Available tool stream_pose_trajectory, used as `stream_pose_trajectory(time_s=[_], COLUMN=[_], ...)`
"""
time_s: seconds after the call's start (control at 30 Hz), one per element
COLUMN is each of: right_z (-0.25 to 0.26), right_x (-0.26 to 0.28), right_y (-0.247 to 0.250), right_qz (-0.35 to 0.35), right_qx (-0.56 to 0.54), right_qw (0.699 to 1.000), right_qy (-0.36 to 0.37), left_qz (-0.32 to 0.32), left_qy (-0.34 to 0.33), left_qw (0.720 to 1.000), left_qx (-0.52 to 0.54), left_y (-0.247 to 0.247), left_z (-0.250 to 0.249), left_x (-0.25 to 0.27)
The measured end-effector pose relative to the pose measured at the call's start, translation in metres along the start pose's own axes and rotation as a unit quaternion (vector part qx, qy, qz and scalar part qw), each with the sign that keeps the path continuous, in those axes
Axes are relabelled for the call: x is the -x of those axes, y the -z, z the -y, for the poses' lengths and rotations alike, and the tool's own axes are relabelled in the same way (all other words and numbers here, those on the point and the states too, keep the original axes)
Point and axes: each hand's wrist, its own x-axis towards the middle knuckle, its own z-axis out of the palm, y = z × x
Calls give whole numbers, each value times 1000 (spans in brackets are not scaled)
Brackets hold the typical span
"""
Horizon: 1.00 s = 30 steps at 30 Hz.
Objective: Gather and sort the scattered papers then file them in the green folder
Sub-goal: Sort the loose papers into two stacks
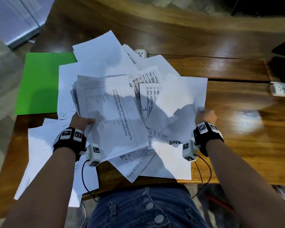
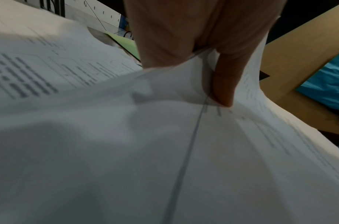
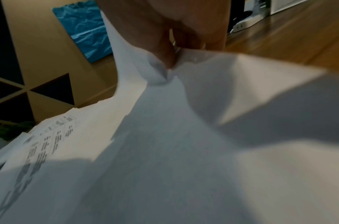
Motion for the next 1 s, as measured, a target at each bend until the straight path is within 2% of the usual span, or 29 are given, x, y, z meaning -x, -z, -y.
stream_pose_trajectory(time_s=[0.2, 0.3, 0.37, 0.43, 0.57, 0.7, 0.83, 0.9, 1.0], right_z=[11, 16, 19, 20, 25, 29, 28, 28, 25], right_x=[5, 10, 12, 9, 4, 4, 5, 2, -7], right_y=[-9, -18, -20, -22, -21, -17, -14, -10, 10], right_qz=[53, 62, 81, 100, 90, 110, 162, 141, 45], right_qx=[62, 109, 82, 53, 12, -21, -23, -19, -32], right_qw=[995, 992, 993, 994, 995, 993, 985, 989, 998], right_qy=[54, 25, -9, 3, 51, 33, 47, 51, 41], left_qz=[6, 4, -7, -15, -15, -19, -15, -11, -9], left_qy=[4, 10, 6, 1, 7, 9, 3, 1, 3], left_qw=[1000, 1000, 999, 998, 997, 994, 992, 992, 991], left_qx=[3, -14, -44, -57, -80, -104, -127, -127, -133], left_y=[2, -2, -6, -10, -13, -12, -12, -13, -13], left_z=[2, -7, -10, -11, -12, -10, -9, -9, -9], left_x=[2, 20, 26, 30, 29, 25, 24, 24, 22])
